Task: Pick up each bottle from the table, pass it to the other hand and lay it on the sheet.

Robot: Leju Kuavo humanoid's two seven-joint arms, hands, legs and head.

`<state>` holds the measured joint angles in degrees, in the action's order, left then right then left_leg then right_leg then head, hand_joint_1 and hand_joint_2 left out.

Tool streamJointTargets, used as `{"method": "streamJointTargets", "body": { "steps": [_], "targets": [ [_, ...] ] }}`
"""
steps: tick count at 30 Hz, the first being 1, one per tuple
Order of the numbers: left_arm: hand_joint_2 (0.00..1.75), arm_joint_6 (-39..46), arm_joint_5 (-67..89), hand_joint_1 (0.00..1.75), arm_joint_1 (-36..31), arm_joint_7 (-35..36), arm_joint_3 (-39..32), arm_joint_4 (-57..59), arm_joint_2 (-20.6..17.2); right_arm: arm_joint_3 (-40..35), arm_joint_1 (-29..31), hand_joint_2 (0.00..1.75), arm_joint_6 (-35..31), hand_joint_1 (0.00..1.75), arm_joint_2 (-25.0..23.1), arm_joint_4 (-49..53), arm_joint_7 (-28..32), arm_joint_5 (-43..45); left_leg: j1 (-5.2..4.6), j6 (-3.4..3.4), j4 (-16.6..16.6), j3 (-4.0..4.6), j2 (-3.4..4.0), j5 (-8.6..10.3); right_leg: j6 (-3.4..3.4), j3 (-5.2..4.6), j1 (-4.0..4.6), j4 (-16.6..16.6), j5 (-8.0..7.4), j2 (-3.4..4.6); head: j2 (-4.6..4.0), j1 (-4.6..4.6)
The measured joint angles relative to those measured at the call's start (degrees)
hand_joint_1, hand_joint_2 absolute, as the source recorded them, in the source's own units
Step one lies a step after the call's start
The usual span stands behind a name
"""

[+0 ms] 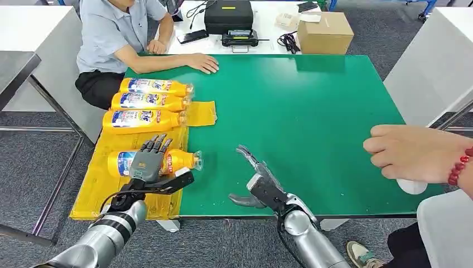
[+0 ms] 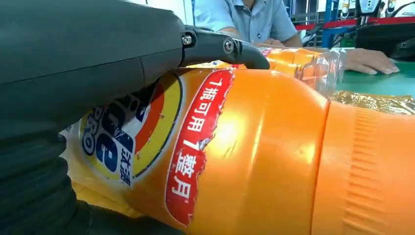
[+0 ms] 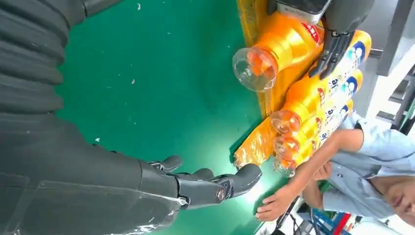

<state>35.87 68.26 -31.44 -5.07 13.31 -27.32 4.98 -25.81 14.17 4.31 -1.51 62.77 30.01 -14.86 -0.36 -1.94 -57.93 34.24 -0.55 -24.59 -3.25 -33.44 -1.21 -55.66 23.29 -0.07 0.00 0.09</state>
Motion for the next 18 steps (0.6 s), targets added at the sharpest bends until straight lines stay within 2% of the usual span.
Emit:
{"method": "streamJointTargets", "body": {
  "steps": [1, 4, 7, 8, 9, 10, 11, 12, 13, 18],
  "targets": [
    [1.75, -0.3, 0.2, 0.03, -0.1, 0.1, 0.0, 0.2, 0.0, 0.0, 0.0, 1.75, 0.0, 0.00, 0.0, 0.0, 0.0, 0.0, 0.00, 0.00, 0.0, -0.02, 0.00, 0.00, 0.00, 0.01, 0.00, 0.0, 0.00, 0.00, 0.00, 0.00],
    [1.75, -3.0, 0.7, 0.09, -0.7, 1.7, 0.2, 0.4, 0.1, 0.2, -0.1, 1.75, 0.1, 0.00, 0.0, -0.1, 0.0, 0.1, 0.00, 0.00, 0.0, -0.12, -0.04, 0.00, 0.00, 0.15, -0.01, 0.0, 0.00, -0.02, 0.00, 0.00],
    [1.75, -5.2, 1.2, 0.80, -1.4, 2.5, 0.9, 0.7, 0.1, 0.8, -0.1, 1.75, 0.2, 0.00, 0.0, -0.4, 0.0, 0.2, -0.01, 0.00, 0.0, -0.26, -0.05, -0.02, 0.00, 0.31, -0.01, 0.0, 0.01, -0.03, 0.00, 0.00],
    [1.75, -6.1, 1.3, 0.80, -1.7, 2.6, 1.0, 0.8, 0.1, 1.1, -0.1, 1.75, 0.3, 0.00, 0.0, -0.5, 0.0, 0.4, -0.01, 0.00, 0.0, -0.29, -0.05, -0.02, 0.00, 0.33, -0.01, 0.0, 0.01, -0.03, 0.00, 0.00],
    [1.75, -6.8, 1.5, 0.61, -1.9, 2.6, 1.1, 1.0, 0.1, 1.4, -0.1, 1.75, 0.3, 0.00, 0.0, -0.6, 0.0, 0.4, -0.01, 0.00, 0.0, -0.31, -0.05, -0.02, 0.01, 0.34, -0.01, 0.0, 0.01, -0.03, 0.00, 0.00],
    [1.75, -7.5, 1.9, 0.30, -2.0, 2.5, 1.3, 1.1, 0.0, 1.6, -0.1, 1.75, 0.4, 0.00, 0.1, -0.7, 0.0, 0.4, -0.01, 0.00, 0.0, -0.33, -0.06, -0.02, 0.01, 0.36, -0.01, 0.0, 0.01, -0.03, 0.00, 0.00],
    [1.75, -8.2, 1.9, 0.30, -2.2, 2.5, 1.5, 1.1, 0.0, 1.7, -0.1, 1.75, 0.5, 0.00, 0.1, -0.8, 0.0, 0.5, -0.01, 0.00, 0.0, -0.35, -0.06, -0.02, 0.01, 0.39, -0.01, 0.0, 0.01, -0.03, 0.00, 0.00],
    [1.75, -9.1, 1.9, 0.05, -2.4, 2.5, 1.6, 1.2, 0.0, 2.0, -0.2, 1.75, 0.5, 0.00, 0.1, -0.9, 0.0, 0.5, -0.01, 0.00, 0.0, -0.37, -0.06, -0.01, 0.00, 0.41, -0.01, 0.0, 0.01, -0.03, 0.00, 0.00],
    [1.75, -9.8, 1.9, 0.00, -2.7, 2.6, 1.7, 1.3, 0.0, 2.4, -0.2, 1.75, 0.7, 0.00, 0.1, -1.0, 0.1, 0.5, -0.01, 0.00, 0.0, -0.40, -0.06, -0.01, 0.00, 0.45, -0.01, 0.0, 0.01, -0.03, 0.00, -0.02],
    [1.75, -11.4, 1.9, 0.00, -3.5, 3.0, 2.5, 1.7, 0.0, 3.5, -0.2, 1.75, 1.2, 0.00, 0.3, -1.7, 0.5, 0.3, -0.01, 0.00, 0.0, -0.50, -0.07, 0.00, 0.00, 0.56, -0.01, 0.0, 0.01, -0.03, 0.00, 0.02]
  ]
}}
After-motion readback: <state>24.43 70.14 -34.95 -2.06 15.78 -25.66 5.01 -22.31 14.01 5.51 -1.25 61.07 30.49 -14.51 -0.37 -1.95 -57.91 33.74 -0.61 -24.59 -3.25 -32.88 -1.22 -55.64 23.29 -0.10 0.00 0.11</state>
